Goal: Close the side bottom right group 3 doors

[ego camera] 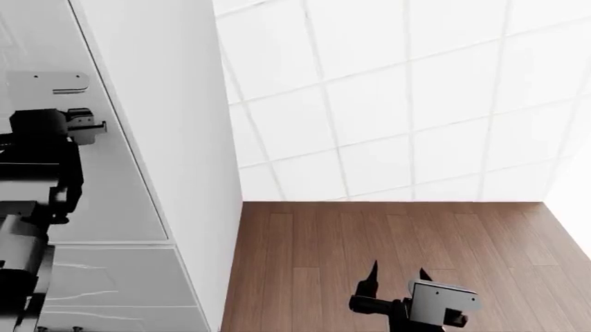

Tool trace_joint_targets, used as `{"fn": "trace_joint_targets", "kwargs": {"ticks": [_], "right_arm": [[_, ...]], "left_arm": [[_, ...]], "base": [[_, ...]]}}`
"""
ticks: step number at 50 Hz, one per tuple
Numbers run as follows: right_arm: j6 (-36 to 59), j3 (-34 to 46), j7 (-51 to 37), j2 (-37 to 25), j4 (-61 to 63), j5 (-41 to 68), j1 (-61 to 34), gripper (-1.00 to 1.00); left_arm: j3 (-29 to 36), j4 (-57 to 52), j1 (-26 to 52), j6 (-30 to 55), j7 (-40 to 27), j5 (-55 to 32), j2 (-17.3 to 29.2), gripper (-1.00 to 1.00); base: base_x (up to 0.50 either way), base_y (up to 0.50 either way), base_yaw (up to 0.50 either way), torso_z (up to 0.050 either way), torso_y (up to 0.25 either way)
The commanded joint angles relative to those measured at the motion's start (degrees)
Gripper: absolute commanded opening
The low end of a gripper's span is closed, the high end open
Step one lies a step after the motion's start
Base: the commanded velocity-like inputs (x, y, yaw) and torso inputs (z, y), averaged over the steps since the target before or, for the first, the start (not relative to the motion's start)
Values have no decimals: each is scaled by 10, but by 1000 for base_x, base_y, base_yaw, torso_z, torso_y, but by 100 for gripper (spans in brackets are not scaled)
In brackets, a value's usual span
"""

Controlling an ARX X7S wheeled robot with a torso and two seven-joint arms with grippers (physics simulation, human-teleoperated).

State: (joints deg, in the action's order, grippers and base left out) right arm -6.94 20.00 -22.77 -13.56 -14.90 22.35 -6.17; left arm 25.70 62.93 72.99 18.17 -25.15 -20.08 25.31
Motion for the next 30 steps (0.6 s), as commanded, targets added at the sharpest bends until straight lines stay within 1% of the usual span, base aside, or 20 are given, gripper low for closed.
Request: {"fn": "trace_joint_targets", "kwargs": {"ticks": [1, 5, 7, 9, 11, 14, 18, 21, 23, 25, 27, 30], "right_arm": [[-1, 2, 0, 0, -3, 0, -1, 100], [-1, 4, -1, -1, -1, 0, -1, 100], [-1, 4, -2, -1, -1, 0, -1, 100], [0, 4, -2, -1, 0, 1, -1, 100], [-1, 4, -2, -2, 0, 2, -1, 100], [-1, 4, -2, -2, 1, 2, 0, 100], [-2, 5, -2, -2, -1, 2, -1, 100], [-3, 7, -2, -2, -3, 1, -2, 100], [-2, 7, -4, -2, -1, 0, -2, 100], [-1, 8, -5, -3, -1, 0, -2, 100], [-2, 9, -4, -2, -2, -1, -2, 100], [-2, 9, -5, -3, -1, -1, -2, 100]], "left_arm": [[11, 2, 23, -38, 53, 11, -8, 100], [10, 10, 23, -45, 54, 12, -8, 100], [8, -11, 12, -37, 51, 7, -3, 100], [2, -57, -8, -18, 46, -3, 7, 100], [-13, -148, -48, 17, 34, -27, 28, 100], [-44, -344, -144, 73, 0, -82, 75, 100], [-103, -591, -285, 122, -52, -177, 132, 100], [-145, -745, -394, 123, -90, -229, 169, 100], [-179, -845, -486, 109, -118, -261, 190, 100], [-194, -909, -558, 86, -127, -265, 202, 100], [-196, -956, -630, 56, -132, -244, 206, 100], [-189, -986, -699, 18, -135, -206, 201, 100]], "base": [[0, 0, 0, 0, 0], [0, 0, 0, 0, 0], [0, 0, 0, 0, 0], [0, 0, 0, 0, 0], [0, 0, 0, 0, 0], [0, 0, 0, 0, 0], [0, 0, 0, 0, 0], [0, 0, 0, 0, 0], [0, 0, 0, 0, 0], [0, 0, 0, 0, 0], [0, 0, 0, 0, 0], [0, 0, 0, 0, 0]]}}
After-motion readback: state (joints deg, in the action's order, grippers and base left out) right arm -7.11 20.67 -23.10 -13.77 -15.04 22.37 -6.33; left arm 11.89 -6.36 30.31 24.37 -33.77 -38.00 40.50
